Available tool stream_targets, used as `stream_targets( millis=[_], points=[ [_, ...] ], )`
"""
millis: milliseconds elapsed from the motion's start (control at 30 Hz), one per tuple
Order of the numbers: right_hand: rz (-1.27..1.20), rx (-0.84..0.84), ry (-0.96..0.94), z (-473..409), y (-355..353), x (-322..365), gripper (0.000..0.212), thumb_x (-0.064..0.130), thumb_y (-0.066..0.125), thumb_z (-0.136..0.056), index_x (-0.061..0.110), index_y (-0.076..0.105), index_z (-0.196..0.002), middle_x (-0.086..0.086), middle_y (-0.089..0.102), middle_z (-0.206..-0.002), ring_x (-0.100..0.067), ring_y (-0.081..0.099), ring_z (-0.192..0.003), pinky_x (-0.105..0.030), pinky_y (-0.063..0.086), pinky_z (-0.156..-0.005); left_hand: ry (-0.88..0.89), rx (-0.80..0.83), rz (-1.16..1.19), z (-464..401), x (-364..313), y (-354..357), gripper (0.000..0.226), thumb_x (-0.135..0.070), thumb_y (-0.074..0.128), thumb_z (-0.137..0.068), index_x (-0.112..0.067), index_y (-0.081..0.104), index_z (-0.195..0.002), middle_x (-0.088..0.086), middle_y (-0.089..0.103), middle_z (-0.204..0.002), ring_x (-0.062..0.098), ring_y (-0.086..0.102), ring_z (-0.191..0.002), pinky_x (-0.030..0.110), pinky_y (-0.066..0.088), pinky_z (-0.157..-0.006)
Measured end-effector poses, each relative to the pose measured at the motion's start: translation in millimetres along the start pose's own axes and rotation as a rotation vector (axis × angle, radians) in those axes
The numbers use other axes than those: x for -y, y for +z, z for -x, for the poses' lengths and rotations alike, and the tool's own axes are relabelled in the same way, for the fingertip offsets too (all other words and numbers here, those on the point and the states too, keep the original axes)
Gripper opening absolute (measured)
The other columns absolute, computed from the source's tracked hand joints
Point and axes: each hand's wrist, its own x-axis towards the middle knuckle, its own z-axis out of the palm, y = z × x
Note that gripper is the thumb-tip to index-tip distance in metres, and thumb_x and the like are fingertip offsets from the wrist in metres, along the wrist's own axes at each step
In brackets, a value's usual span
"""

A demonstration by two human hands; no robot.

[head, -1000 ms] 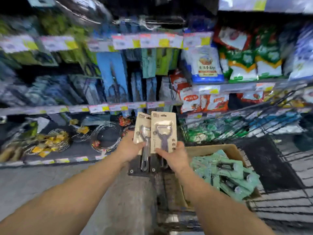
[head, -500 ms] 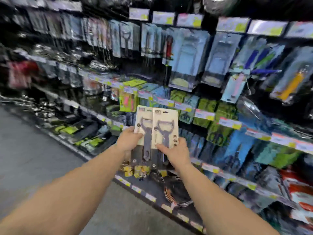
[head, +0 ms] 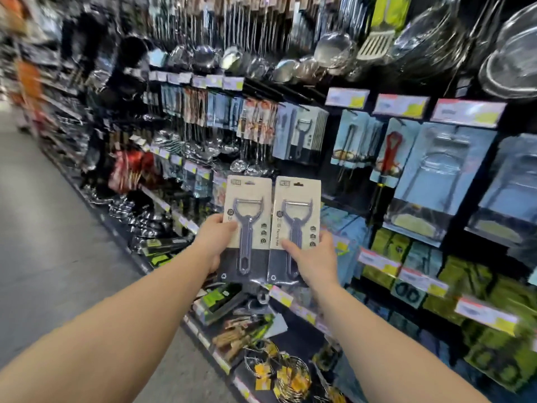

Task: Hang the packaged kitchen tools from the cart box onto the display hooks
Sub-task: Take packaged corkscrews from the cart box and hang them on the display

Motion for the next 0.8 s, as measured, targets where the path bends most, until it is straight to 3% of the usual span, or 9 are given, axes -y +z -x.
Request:
stream_targets(
  millis=[100,267,333,433,533,633,733,800],
  points=[
    [-0.045,-0.04,-0.023,-59,23,12,0.067,0.045,0.078,-0.076,0.011,0.046,-0.125,0.001,0.059,-0.112,-0.02,0.057,-0.105,-0.03,0.044,-0.084,0.051,-0.026,0.015,-55,-21,9,0.01,-0.016,0.057,-0.095,-0.02,0.066,-0.094,0.012,0.074,-0.1,0.034,0.07,-0.098,0.057,0.054,-0.093],
    [-0.056,-0.063,-0.049,-148,51,37,0.031,0.041,0.07,-0.085,0.023,0.049,-0.1,0.007,0.063,-0.093,-0.013,0.059,-0.081,-0.029,0.041,-0.067,0.092,-0.009,0.066,-133,-56,28,0.012,-0.018,0.057,-0.098,-0.02,0.064,-0.088,0.011,0.073,-0.096,0.032,0.069,-0.094,0.052,0.055,-0.093],
    [-0.07,-0.069,-0.058,-176,62,46,0.031,0.041,0.068,-0.087,0.023,0.048,-0.102,0.009,0.064,-0.091,-0.011,0.06,-0.077,-0.029,0.044,-0.066,0.11,-0.01,0.088,-161,-66,33,0.015,-0.017,0.055,-0.1,-0.022,0.059,-0.087,0.007,0.069,-0.092,0.027,0.067,-0.088,0.044,0.055,-0.089],
    [-0.042,-0.1,-0.075,-205,78,55,0.033,0.045,0.065,-0.087,0.025,0.047,-0.106,0.012,0.062,-0.088,-0.009,0.059,-0.076,-0.033,0.045,-0.068,0.136,0.023,0.085,-199,-79,38,0.005,-0.021,0.056,-0.1,-0.021,0.061,-0.098,0.009,0.071,-0.101,0.029,0.068,-0.097,0.046,0.056,-0.09],
    [-0.055,-0.132,-0.08,-234,95,59,0.033,0.044,0.065,-0.088,0.025,0.047,-0.108,0.009,0.063,-0.093,-0.006,0.059,-0.074,-0.028,0.043,-0.059,0.149,0.039,0.077,-238,-89,39,0.006,-0.024,0.06,-0.097,-0.024,0.061,-0.091,0.008,0.071,-0.097,0.026,0.068,-0.087,0.043,0.059,-0.081],
    [-0.079,-0.189,-0.114,-257,114,67,0.034,0.039,0.067,-0.089,0.022,0.047,-0.111,0.01,0.062,-0.093,-0.001,0.057,-0.074,-0.02,0.041,-0.057,0.171,0.104,0.056,-282,-97,36,0.014,-0.035,0.064,-0.087,-0.022,0.066,-0.09,0.011,0.074,-0.101,0.033,0.069,-0.095,0.051,0.055,-0.09],
    [-0.078,-0.264,-0.123,-280,134,79,0.035,0.038,0.067,-0.089,0.022,0.047,-0.111,0.012,0.061,-0.09,0.0,0.056,-0.075,-0.019,0.04,-0.058,0.186,0.167,0.04,-324,-106,33,0.01,-0.029,0.059,-0.094,-0.021,0.064,-0.09,0.01,0.066,-0.097,0.025,0.06,-0.091,0.039,0.047,-0.087],
    [-0.068,-0.318,-0.135,-294,148,87,0.035,0.04,0.067,-0.088,0.023,0.046,-0.11,0.01,0.063,-0.094,-0.004,0.059,-0.078,-0.023,0.043,-0.061,0.181,0.187,0.04,-351,-114,30,0.009,-0.028,0.06,-0.093,-0.021,0.065,-0.09,0.012,0.068,-0.1,0.025,0.061,-0.09,0.043,0.051,-0.088]
  ],
)
